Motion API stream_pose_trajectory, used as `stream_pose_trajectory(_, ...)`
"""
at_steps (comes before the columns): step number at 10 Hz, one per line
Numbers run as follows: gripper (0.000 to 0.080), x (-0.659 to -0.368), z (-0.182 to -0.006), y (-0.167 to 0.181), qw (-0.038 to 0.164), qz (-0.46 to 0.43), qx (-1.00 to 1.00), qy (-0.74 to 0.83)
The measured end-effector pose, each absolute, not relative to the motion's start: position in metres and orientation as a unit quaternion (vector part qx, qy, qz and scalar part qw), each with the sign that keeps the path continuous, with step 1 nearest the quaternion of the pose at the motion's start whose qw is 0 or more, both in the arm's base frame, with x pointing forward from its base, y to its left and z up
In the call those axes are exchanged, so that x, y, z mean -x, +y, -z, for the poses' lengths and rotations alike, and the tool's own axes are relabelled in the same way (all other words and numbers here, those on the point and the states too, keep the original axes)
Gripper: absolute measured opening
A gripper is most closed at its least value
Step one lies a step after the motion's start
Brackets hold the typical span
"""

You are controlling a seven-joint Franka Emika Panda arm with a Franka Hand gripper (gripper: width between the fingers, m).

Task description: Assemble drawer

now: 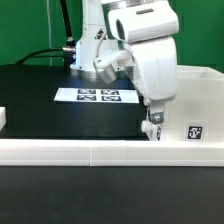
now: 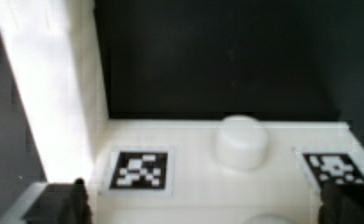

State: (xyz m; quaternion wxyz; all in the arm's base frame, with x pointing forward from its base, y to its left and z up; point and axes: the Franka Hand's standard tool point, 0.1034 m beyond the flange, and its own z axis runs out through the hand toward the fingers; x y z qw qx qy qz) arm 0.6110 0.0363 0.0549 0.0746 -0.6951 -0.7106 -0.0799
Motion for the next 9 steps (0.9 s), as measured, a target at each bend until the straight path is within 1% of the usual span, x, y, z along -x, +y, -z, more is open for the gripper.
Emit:
stream_pose_trajectory(3, 0.0649, -0.611, -0.054, 0.034, 0.075, 0.078, 0.700, -0.706)
stream_pose_trajectory(4, 0.0649, -0.610, -0.053, 0.026, 0.074, 0.078, 0.694, -0.712)
stream_pose_trajectory(5, 0.0649, -0.610, -0.055, 0.008, 0.070, 0.076, 0.685, -0.721)
stream_pose_trajectory(7, 0.0649, -0.611, -0.061, -0.024, 0.069, 0.070, 0.688, -0.719)
stream_pose_trajectory(8, 0.0649, -0.611, -0.068, -0.035, 0.061, 0.072, 0.693, -0.714)
stream_pose_trajectory(9, 0.0649, -0.610, -0.075, -0.039, 0.043, 0.081, 0.710, -0.698)
